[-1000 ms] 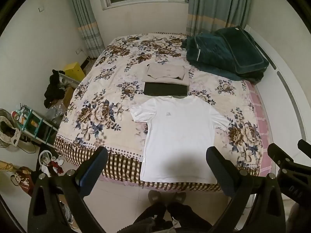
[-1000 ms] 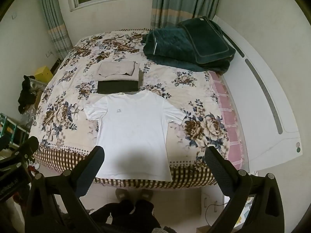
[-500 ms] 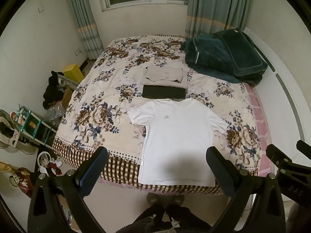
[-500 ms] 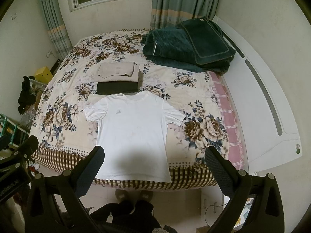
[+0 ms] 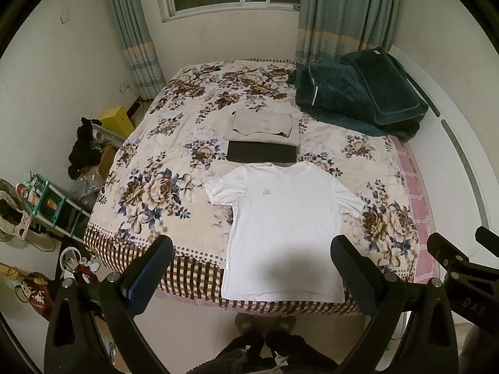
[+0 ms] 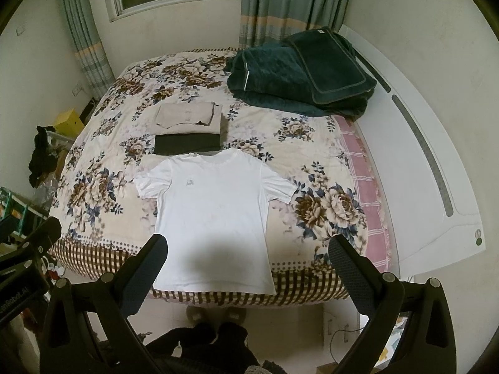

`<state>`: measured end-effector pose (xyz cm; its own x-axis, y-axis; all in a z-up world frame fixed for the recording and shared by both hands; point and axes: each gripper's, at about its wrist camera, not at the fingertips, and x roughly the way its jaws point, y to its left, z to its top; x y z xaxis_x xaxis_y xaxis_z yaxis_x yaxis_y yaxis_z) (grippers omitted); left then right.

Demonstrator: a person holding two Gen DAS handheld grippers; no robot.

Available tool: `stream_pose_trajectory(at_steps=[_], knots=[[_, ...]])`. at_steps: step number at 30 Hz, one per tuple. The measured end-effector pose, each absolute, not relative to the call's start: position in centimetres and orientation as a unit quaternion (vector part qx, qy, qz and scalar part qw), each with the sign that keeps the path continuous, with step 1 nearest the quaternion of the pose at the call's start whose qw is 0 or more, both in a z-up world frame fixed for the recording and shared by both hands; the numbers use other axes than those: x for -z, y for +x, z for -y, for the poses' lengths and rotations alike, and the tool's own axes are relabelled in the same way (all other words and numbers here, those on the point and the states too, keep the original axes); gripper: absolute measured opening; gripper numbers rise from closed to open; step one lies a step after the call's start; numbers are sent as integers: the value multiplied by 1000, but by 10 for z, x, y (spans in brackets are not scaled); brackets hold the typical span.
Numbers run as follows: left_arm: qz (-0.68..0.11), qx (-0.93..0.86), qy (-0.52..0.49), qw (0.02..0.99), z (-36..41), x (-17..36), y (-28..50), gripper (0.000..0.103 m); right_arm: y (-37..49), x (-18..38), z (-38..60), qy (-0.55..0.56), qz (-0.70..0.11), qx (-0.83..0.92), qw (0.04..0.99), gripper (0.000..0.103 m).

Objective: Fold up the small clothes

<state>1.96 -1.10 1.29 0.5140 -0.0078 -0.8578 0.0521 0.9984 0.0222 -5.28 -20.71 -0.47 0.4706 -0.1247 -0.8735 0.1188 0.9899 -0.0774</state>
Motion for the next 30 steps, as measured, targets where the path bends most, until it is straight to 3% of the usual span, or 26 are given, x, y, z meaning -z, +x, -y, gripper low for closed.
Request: stream_pose_trajectory(at_steps=[30], knots=[[-488, 20, 22, 872, 25, -22, 32, 103, -51, -17, 207, 2, -503, 72, 861, 103]])
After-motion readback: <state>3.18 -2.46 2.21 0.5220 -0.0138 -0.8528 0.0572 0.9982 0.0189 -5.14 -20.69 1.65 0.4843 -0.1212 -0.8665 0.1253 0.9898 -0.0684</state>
